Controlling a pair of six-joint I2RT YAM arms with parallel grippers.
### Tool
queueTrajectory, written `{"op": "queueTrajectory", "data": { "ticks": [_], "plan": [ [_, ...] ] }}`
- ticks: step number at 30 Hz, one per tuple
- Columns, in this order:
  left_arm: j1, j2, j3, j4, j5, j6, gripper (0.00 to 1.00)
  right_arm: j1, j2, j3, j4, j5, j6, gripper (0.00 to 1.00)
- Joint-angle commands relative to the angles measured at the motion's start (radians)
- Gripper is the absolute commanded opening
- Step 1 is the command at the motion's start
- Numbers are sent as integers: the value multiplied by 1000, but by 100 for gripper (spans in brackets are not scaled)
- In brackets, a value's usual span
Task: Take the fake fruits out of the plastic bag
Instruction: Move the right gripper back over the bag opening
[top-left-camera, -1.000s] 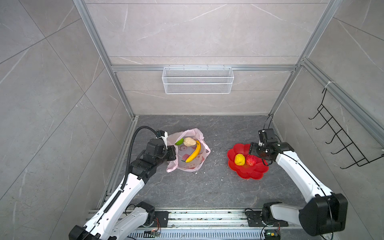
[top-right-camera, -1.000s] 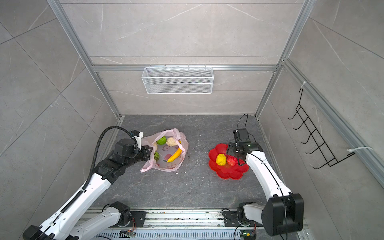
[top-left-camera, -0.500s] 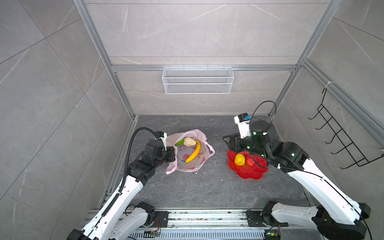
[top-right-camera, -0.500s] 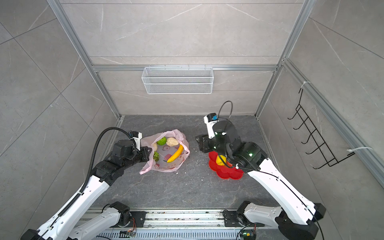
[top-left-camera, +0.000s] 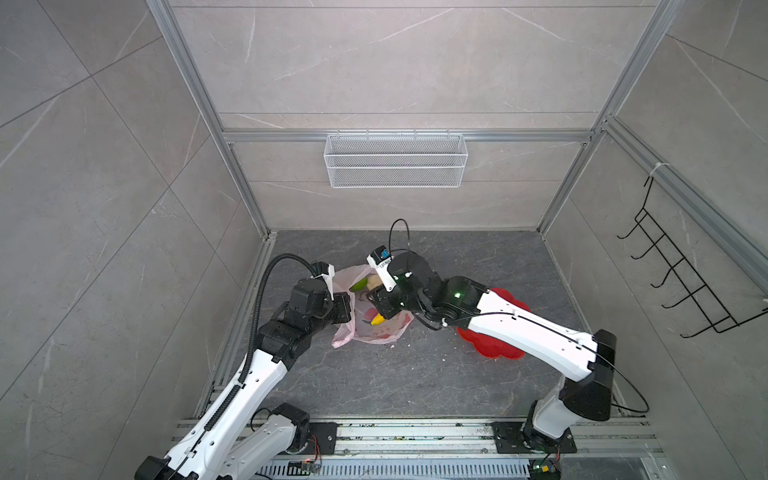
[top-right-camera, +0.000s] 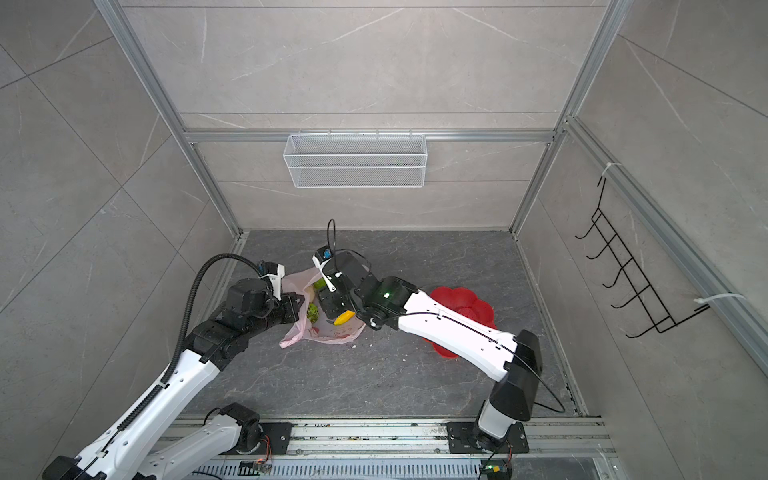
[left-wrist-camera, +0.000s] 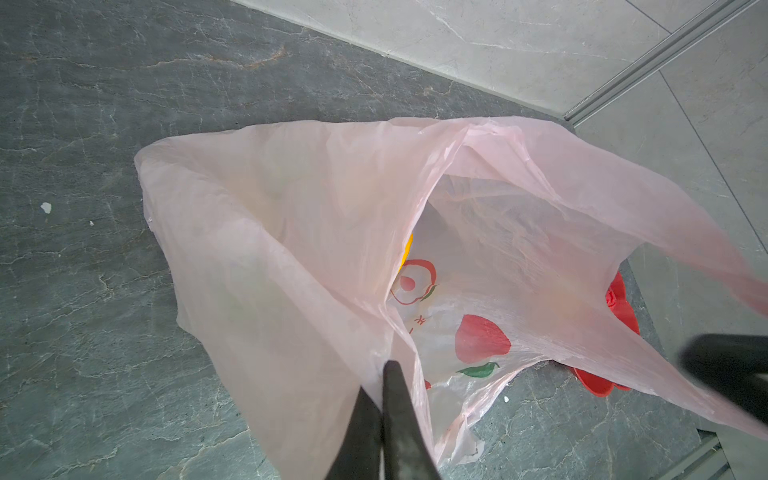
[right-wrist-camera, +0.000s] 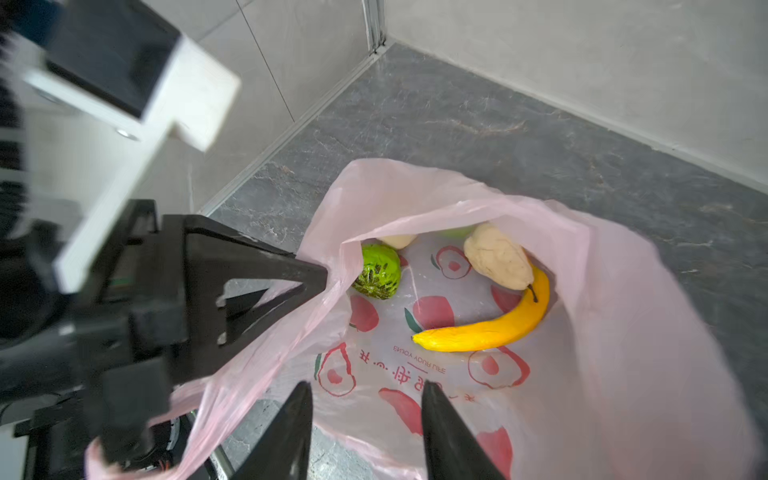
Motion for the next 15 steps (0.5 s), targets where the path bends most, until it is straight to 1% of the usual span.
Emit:
{"op": "queueTrajectory", "data": {
  "ticks": [1,4,10,15],
  "plan": [
    [-4,9,42,19,-8,10,0,-2,46,9,41,-32,-3,45],
    [-4,12,49,24,-9,9,0,-7,88,5,39,-43,1,44],
    [-4,1,61,17,-24,9,0,-54,141,-39,58,-75,22,42],
    [-5,-9,65,10,-35,9,0,-76,185,-47,56,-71,8,42]
  ]
}}
